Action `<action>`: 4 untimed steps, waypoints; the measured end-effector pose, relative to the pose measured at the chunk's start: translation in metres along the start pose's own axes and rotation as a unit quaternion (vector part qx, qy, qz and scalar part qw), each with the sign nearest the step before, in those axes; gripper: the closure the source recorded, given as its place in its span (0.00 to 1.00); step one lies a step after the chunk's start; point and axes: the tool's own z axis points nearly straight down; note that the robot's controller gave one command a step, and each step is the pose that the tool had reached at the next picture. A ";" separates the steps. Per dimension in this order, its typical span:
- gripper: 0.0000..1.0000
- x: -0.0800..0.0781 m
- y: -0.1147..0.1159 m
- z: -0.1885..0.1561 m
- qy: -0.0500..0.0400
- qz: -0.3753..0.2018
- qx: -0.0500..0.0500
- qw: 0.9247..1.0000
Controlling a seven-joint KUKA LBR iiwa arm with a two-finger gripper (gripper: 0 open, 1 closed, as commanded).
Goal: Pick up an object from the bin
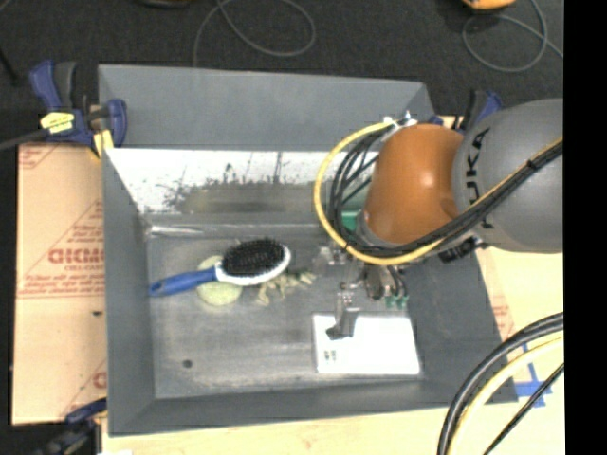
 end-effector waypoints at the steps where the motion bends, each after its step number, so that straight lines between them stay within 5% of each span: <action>1: 0.00 -0.002 0.000 -0.005 -0.004 0.000 0.000 1.000; 2: 0.00 -0.034 0.020 0.022 -0.007 -0.039 0.001 0.999; 3: 0.00 -0.080 0.081 0.031 -0.006 -0.083 -0.001 0.997; 4: 0.00 -0.079 0.056 0.023 -0.005 -0.169 0.001 0.986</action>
Offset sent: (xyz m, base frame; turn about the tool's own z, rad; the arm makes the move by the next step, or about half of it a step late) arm 0.0552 0.0399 -0.0494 -0.1468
